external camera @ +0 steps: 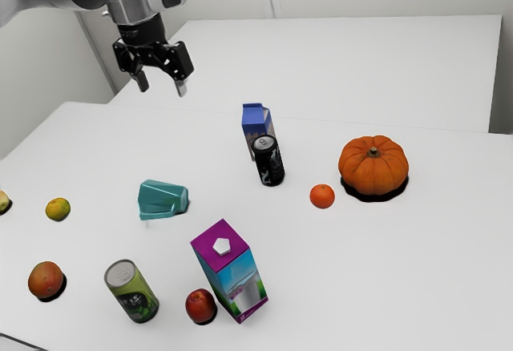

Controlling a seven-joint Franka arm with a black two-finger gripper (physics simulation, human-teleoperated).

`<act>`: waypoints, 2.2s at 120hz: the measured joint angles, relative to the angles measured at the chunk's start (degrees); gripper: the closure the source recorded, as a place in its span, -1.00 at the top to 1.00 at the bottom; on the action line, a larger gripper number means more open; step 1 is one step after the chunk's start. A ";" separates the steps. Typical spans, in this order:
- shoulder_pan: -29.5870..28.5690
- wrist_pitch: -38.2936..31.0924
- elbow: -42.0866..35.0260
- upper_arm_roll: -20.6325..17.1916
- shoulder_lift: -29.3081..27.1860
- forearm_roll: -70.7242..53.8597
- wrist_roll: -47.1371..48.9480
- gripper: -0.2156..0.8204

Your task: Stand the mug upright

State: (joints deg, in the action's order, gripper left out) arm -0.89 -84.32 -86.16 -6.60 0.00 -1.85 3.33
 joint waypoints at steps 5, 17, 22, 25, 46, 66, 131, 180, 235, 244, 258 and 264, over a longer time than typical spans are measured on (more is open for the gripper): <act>-0.17 -0.01 0.00 -0.02 0.00 0.00 0.01 0.54; -0.50 0.02 0.04 0.01 -0.08 0.11 0.03 0.54; -0.64 0.07 0.03 0.03 -0.05 0.20 0.01 0.54; -0.70 0.11 0.05 0.05 -0.03 0.25 0.01 0.54; -1.45 0.79 1.48 -0.05 0.97 0.97 -0.12 0.54; -3.40 1.73 2.36 -0.01 2.05 1.72 -0.38 0.54; -18.94 -2.30 -8.96 2.01 2.38 9.98 -4.62 0.53; -21.51 -16.81 -21.71 3.52 4.35 18.53 -12.59 0.53; -24.03 -26.54 -25.66 3.49 10.35 24.97 -21.02 0.53; -24.75 -27.29 -26.49 3.51 11.01 26.63 -22.21 0.53; -25.41 -28.09 -27.14 3.56 12.18 29.16 -24.08 0.53; -25.62 -28.32 -27.19 3.57 12.74 29.95 -24.86 0.53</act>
State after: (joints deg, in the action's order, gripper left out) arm -26.51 -112.64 -113.35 -3.03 12.74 28.11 -21.52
